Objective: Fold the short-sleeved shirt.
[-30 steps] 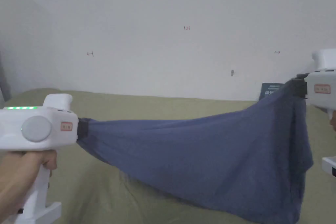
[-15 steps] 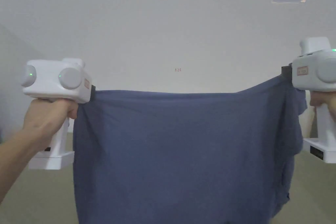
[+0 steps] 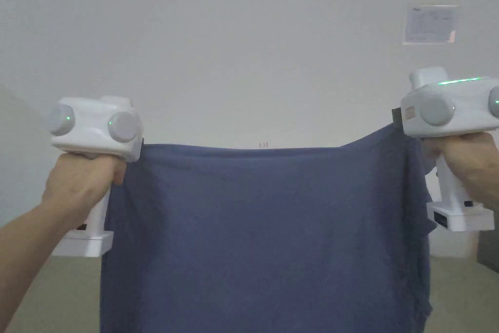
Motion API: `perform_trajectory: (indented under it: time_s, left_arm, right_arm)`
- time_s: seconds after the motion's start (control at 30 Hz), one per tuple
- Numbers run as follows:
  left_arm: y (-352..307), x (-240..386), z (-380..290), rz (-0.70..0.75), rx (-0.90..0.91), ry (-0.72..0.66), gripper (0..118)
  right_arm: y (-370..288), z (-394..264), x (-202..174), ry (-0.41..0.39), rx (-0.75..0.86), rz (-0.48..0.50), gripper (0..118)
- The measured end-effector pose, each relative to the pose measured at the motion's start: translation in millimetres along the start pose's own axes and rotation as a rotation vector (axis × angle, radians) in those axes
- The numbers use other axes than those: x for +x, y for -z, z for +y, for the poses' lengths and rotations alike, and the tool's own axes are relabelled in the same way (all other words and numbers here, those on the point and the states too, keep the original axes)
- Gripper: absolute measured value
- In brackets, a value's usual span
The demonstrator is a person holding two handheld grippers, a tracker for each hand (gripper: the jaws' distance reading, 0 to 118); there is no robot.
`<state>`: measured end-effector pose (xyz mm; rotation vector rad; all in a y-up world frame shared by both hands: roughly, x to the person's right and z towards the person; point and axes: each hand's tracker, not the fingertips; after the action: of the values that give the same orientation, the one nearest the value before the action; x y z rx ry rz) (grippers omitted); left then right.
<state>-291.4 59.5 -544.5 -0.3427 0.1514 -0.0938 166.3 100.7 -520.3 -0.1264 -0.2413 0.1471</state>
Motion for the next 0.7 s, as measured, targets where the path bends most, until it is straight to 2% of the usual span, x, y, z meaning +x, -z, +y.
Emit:
perform_trajectory:
  time_s: [0.1,0.17,0.27,0.37,0.47,0.6,0.7]
  left_arm:
    - [23.5,5.5,11.4,0.014,0.025,-0.019,4]
    - [39.8,9.7,11.8,0.019,0.036,-0.029,4]
    - [66.8,18.0,-2.8,0.039,0.033,-0.007,4]
    - [92.8,22.4,-28.0,0.037,0.019,-0.012,4]
    - [120.5,25.8,-63.8,0.014,-0.044,-0.018,4]
    - [148.2,32.6,-118.5,0.002,-0.120,0.006,4]
    - [153.4,35.7,-158.9,-0.026,-0.151,0.029,4]
  right_arm:
    - [18.9,11.8,-1.9,0.033,0.019,-0.017,9]
    - [27.2,11.6,-4.8,0.083,0.029,-0.003,8]
    - [46.5,0.3,-14.9,0.003,0.009,-0.030,9]
    - [63.0,-22.2,-21.1,0.041,0.001,-0.012,9]
    - [78.9,-62.0,-29.0,0.000,-0.051,-0.011,9]
    - [86.7,-130.3,-36.7,0.018,-0.126,0.035,9]
    - [79.9,-181.7,-40.1,-0.005,-0.183,0.054,9]
